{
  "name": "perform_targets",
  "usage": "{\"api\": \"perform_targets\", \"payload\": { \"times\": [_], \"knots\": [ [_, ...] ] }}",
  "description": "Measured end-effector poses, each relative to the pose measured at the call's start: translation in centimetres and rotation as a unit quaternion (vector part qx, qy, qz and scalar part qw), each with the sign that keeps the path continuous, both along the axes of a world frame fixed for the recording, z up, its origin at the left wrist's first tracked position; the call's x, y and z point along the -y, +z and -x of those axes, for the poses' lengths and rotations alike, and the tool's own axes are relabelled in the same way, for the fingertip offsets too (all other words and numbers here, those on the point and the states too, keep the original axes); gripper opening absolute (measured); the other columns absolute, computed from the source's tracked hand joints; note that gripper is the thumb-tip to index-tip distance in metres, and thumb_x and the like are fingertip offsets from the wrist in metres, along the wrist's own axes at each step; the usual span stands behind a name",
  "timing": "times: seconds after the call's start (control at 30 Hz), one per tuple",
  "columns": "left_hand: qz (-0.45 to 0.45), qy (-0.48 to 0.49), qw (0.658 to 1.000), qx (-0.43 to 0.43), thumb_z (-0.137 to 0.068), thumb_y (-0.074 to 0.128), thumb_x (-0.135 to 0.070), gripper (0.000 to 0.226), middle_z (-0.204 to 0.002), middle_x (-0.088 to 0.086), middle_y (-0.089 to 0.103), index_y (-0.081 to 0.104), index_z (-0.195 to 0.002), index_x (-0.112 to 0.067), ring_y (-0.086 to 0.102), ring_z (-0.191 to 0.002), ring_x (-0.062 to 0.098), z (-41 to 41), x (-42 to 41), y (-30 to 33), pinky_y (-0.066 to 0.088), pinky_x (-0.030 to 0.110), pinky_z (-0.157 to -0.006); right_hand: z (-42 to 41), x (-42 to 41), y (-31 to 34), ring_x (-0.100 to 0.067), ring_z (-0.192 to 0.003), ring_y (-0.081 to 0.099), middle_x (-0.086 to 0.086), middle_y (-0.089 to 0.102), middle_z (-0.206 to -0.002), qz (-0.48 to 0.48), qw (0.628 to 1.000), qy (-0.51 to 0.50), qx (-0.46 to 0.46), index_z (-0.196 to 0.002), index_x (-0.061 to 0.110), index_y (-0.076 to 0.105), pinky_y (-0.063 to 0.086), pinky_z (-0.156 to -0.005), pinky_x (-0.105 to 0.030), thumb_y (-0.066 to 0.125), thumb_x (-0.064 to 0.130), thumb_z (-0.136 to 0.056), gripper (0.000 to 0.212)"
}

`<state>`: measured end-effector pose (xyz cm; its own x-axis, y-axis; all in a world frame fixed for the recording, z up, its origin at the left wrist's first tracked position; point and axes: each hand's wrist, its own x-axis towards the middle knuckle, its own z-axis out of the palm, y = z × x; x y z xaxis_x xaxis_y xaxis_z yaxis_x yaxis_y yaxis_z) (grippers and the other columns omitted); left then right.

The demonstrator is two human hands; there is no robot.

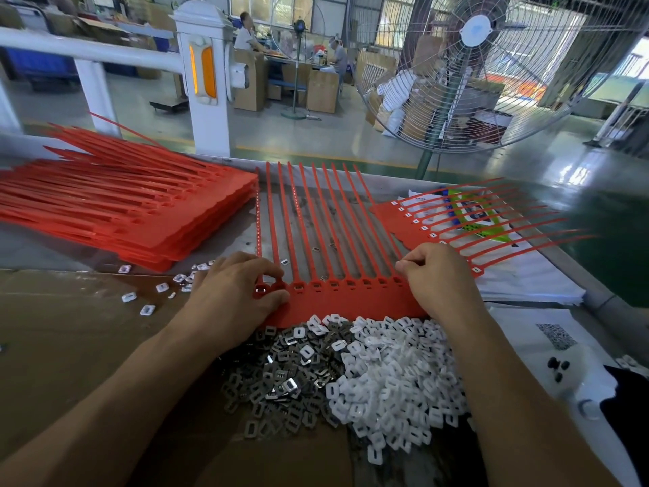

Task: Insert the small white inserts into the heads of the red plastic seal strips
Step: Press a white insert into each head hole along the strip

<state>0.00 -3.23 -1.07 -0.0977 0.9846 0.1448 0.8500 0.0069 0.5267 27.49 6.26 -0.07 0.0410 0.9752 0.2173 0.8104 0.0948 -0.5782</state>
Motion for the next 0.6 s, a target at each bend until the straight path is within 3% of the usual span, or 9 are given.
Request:
{"api": "perform_targets", "payload": {
  "times": [0.1, 0.17, 0.3, 0.5, 0.6],
  "knots": [
    [0.0, 0.001, 1.0, 0.003, -0.089, 0.063, -0.057, 0.038, -0.139, -0.013, 0.048, 0.06, -0.124, -0.045, 0.041, -0.132, 0.013, 0.0, 0.0, 0.0, 0.021, 0.044, -0.115, 1.0, 1.3, 1.1, 0.002, -0.08, 0.064, 0.017, 0.07, -0.081, 0.001, 0.994, 0.109, -0.03, -0.084, 0.031, 0.073, 0.043, -0.067, -0.022, 0.075, 0.031, -0.093, 0.009],
    [0.001, 0.002, 1.0, 0.003, -0.089, 0.063, -0.057, 0.038, -0.139, -0.013, 0.048, 0.06, -0.124, -0.045, 0.041, -0.132, 0.013, -0.1, 0.0, 0.0, 0.021, 0.044, -0.115, 2.0, 2.5, 1.7, 0.009, -0.079, 0.063, 0.024, 0.07, -0.081, 0.03, 0.977, 0.21, -0.003, -0.082, 0.036, 0.073, 0.043, -0.069, -0.018, 0.078, 0.034, -0.091, 0.01],
    [-0.001, 0.004, 1.0, 0.004, -0.089, 0.064, -0.056, 0.037, -0.138, -0.014, 0.048, 0.06, -0.124, -0.045, 0.041, -0.132, 0.013, -0.1, 0.0, 0.0, 0.023, 0.045, -0.116, 4.1, 4.4, 2.2, 0.008, -0.078, 0.066, 0.026, 0.072, -0.085, 0.101, 0.925, 0.363, 0.042, -0.087, 0.032, 0.077, 0.045, -0.067, -0.009, 0.08, 0.032, -0.089, 0.004],
    [-0.008, 0.008, 1.0, -0.001, -0.089, 0.064, -0.055, 0.036, -0.136, -0.014, 0.05, 0.061, -0.124, -0.044, 0.042, -0.13, 0.012, -0.2, 0.1, 0.0, 0.024, 0.044, -0.114, 4.7, 5.3, 2.7, -0.001, -0.073, 0.062, 0.011, 0.07, -0.089, 0.175, 0.892, 0.413, 0.055, -0.093, 0.035, 0.077, 0.048, -0.066, -0.02, 0.086, 0.039, -0.082, 0.015],
    [-0.008, 0.008, 1.0, -0.007, -0.089, 0.064, -0.055, 0.036, -0.135, -0.014, 0.05, 0.061, -0.123, -0.045, 0.043, -0.129, 0.012, -0.2, 0.0, 0.0, 0.024, 0.043, -0.113, 4.7, 5.4, 2.7, 0.001, -0.073, 0.061, 0.012, 0.068, -0.089, 0.181, 0.888, 0.416, 0.073, -0.095, 0.036, 0.075, 0.046, -0.064, -0.02, 0.085, 0.038, -0.083, 0.016]
  ]
}}
